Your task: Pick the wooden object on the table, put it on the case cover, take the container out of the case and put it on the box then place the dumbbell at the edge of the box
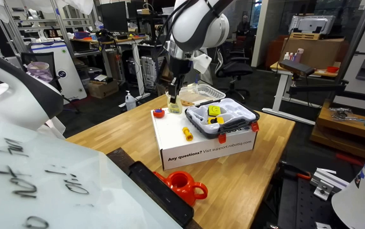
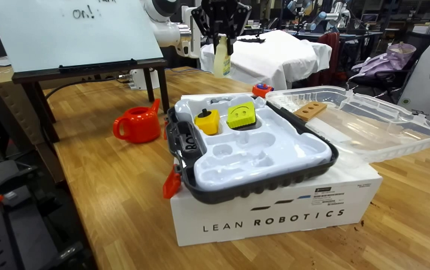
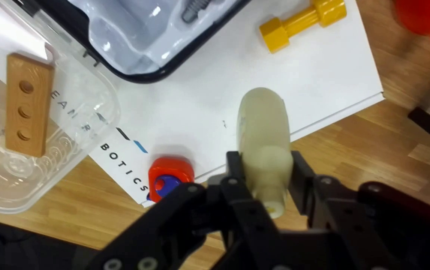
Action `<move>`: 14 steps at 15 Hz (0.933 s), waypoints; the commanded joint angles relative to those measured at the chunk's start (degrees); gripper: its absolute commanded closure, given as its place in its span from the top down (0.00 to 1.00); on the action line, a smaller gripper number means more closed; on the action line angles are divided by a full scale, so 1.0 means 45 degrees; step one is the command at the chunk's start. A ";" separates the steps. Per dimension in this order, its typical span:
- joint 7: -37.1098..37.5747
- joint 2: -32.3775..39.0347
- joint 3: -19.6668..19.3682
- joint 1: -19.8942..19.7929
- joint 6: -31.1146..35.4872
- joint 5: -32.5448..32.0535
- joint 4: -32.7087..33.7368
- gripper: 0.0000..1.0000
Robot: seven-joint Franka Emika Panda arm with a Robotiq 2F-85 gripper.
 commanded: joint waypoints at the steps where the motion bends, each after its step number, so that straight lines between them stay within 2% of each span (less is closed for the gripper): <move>1: -0.1196 0.0758 0.0419 -0.0137 0.0692 0.0735 0.0581 0.09; 11: -0.1426 0.2673 0.0775 -0.0372 0.0878 0.0180 0.1822 0.08; 12: -0.1344 0.2704 0.0744 -0.0353 0.0877 0.0117 0.1837 0.27; 13: -0.1343 0.2665 0.0750 -0.0363 0.0870 0.0103 0.1817 0.57; 14: -0.1334 0.2636 0.0746 -0.0371 0.0933 0.0094 0.1799 0.58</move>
